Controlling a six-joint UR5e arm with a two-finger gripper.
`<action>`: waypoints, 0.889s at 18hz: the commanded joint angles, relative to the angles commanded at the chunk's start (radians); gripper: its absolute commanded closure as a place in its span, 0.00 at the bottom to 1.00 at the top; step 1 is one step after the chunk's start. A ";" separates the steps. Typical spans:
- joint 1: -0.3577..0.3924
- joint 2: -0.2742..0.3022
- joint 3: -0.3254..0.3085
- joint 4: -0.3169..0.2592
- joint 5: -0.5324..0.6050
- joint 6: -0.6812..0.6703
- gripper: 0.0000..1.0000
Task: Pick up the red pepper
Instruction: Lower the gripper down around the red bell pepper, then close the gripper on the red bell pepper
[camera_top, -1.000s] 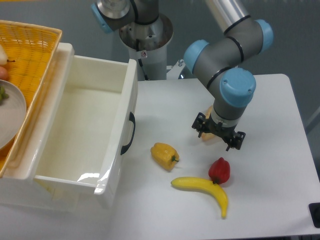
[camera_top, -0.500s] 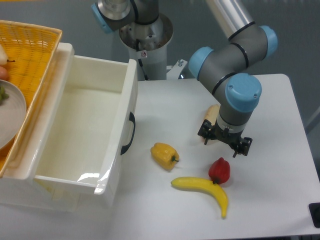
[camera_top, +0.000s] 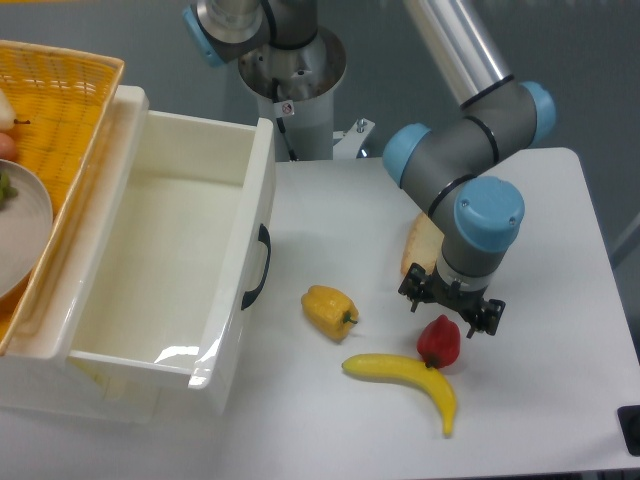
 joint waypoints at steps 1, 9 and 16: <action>0.000 -0.009 0.003 0.015 0.000 -0.002 0.00; 0.005 -0.061 0.034 0.022 0.000 -0.002 0.00; 0.002 -0.069 0.031 0.022 -0.002 -0.009 0.00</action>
